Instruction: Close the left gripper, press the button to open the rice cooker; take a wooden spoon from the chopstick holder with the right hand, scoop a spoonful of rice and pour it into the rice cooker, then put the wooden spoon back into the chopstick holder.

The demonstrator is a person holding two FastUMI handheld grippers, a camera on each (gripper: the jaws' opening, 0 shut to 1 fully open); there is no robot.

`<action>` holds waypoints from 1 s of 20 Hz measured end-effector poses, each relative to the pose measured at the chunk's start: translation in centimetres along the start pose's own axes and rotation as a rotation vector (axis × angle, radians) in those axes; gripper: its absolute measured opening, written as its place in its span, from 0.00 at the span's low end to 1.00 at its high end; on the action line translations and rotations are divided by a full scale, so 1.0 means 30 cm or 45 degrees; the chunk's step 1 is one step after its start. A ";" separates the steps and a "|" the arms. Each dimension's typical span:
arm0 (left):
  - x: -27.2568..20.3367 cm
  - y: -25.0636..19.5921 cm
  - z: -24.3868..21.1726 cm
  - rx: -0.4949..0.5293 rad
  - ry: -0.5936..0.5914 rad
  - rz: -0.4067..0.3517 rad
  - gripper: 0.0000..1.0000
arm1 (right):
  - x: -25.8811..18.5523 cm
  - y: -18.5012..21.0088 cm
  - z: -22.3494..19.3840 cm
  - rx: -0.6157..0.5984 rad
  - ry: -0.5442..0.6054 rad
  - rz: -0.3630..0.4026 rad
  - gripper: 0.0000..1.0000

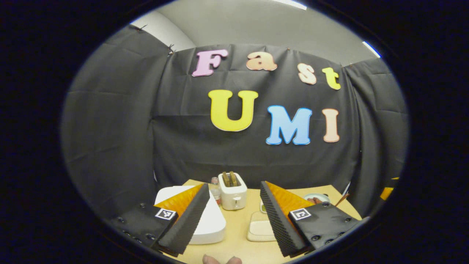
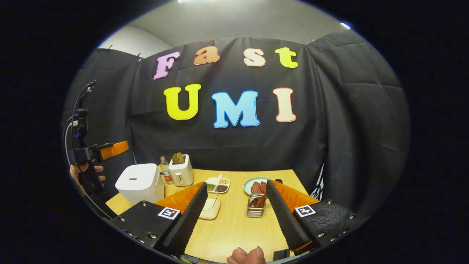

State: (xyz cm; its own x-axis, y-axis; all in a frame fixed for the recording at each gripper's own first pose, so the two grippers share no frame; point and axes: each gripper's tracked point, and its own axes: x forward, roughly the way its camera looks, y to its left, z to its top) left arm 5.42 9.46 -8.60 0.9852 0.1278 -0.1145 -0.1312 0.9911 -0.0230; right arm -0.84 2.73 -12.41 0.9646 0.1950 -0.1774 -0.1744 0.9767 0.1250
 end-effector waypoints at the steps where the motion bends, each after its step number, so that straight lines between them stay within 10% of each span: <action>1: -0.060 -0.063 0.038 0.001 -0.020 -0.017 0.94 | -0.002 -0.041 0.038 0.010 -0.031 -0.002 0.98; 10: -0.495 -0.389 0.266 -0.012 -0.168 -0.119 0.94 | -0.144 -0.137 0.285 0.095 -0.159 0.008 0.98; 20: -0.623 -0.133 0.239 -0.002 -0.161 0.047 0.94 | -0.227 -0.011 0.288 0.012 -0.200 -0.005 0.98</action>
State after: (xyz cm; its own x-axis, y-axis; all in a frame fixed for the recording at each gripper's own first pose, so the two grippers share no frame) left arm -11.66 3.39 0.76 0.9857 0.1679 0.0112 -0.1676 0.9856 -0.0224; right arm -5.65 0.31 -2.79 0.9845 0.1741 -0.0229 -0.1695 0.9764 0.1341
